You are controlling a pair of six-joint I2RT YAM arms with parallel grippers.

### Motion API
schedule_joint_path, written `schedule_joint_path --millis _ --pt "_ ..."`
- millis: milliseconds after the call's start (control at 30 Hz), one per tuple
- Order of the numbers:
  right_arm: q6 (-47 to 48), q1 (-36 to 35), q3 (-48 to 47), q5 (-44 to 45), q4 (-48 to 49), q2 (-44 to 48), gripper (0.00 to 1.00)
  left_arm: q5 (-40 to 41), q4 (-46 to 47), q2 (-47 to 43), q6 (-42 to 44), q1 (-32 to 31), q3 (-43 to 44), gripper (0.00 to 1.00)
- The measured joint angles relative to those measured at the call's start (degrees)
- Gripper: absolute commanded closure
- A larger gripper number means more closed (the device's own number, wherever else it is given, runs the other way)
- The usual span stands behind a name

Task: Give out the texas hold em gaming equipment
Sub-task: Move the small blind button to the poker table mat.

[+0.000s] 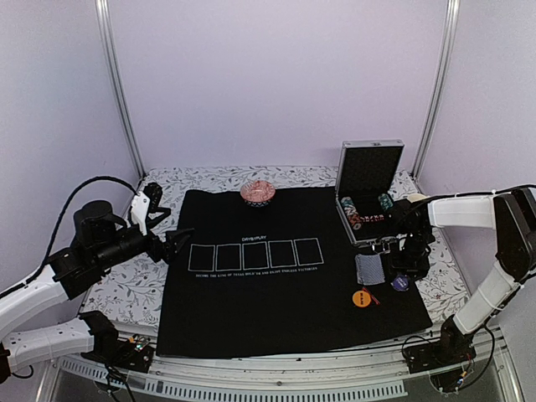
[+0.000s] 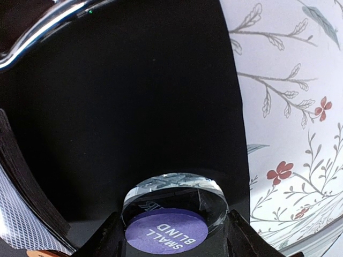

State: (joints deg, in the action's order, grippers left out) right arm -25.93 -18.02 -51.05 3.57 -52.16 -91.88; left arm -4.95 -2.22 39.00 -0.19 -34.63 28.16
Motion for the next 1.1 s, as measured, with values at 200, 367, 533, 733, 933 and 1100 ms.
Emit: schedule_joint_path --millis 200,367,533,733,933,1100 --pt "-1.2 -1.0 0.1 0.1 -1.2 0.3 0.56 -0.1 0.0 0.0 0.0 0.0 0.0 0.07" --pt "-1.6 -1.5 0.0 -0.4 -3.2 1.2 0.50 -0.3 0.0 0.0 0.0 0.0 0.0 0.07" --pt "-1.6 -1.5 -0.1 -0.5 -3.8 1.2 0.50 -0.6 0.0 0.0 0.0 0.0 0.0 0.07" --pt "-1.4 -1.5 0.0 -1.0 -3.6 1.2 0.46 -0.6 0.0 -0.1 0.0 0.0 0.0 0.07" --pt "-1.5 -1.5 0.4 -1.1 -3.2 1.2 0.44 -0.6 0.0 -0.1 0.0 0.0 0.0 0.07" --pt "-1.5 -1.5 0.5 -1.2 -3.3 1.2 0.44 -0.7 0.0 -0.1 0.0 0.0 0.0 0.07"
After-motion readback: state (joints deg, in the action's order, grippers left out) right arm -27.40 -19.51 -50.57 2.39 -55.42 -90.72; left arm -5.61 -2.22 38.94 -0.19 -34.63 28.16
